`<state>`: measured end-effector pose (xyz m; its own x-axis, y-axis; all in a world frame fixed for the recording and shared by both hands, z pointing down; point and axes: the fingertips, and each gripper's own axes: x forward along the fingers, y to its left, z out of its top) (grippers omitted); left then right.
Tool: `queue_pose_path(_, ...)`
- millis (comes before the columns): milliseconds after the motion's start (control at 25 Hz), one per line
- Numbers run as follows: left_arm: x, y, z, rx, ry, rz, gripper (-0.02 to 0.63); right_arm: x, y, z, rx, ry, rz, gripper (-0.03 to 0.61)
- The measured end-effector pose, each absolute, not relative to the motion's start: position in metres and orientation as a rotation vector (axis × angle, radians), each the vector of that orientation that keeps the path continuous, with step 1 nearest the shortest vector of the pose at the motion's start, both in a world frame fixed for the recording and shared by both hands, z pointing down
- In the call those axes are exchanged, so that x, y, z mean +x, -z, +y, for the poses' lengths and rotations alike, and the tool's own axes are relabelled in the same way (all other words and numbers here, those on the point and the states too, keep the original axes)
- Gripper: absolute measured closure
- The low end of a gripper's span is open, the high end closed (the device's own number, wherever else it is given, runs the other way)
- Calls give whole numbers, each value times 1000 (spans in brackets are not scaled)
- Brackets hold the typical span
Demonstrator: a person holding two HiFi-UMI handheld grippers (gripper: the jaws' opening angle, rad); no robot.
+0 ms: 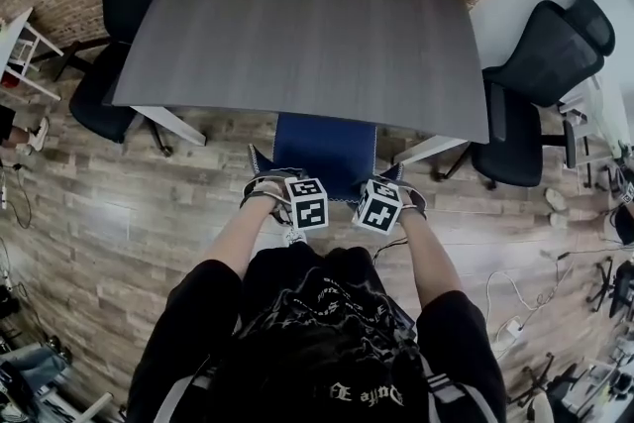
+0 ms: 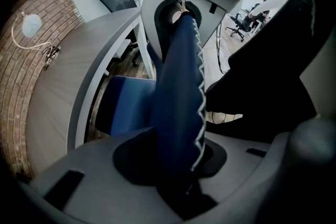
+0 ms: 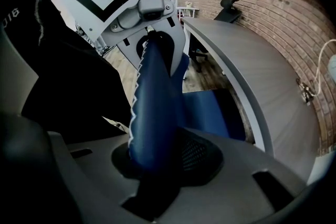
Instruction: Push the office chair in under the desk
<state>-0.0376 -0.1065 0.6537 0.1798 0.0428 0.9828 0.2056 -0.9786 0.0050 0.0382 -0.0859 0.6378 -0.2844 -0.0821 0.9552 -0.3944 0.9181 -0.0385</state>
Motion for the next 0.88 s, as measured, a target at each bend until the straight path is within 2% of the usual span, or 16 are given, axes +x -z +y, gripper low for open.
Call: queue_pose_path(880, -33, -653, -124, -2300, 1936, -290, 485, 43, -637, -103, 354, -325, -1840, 477)
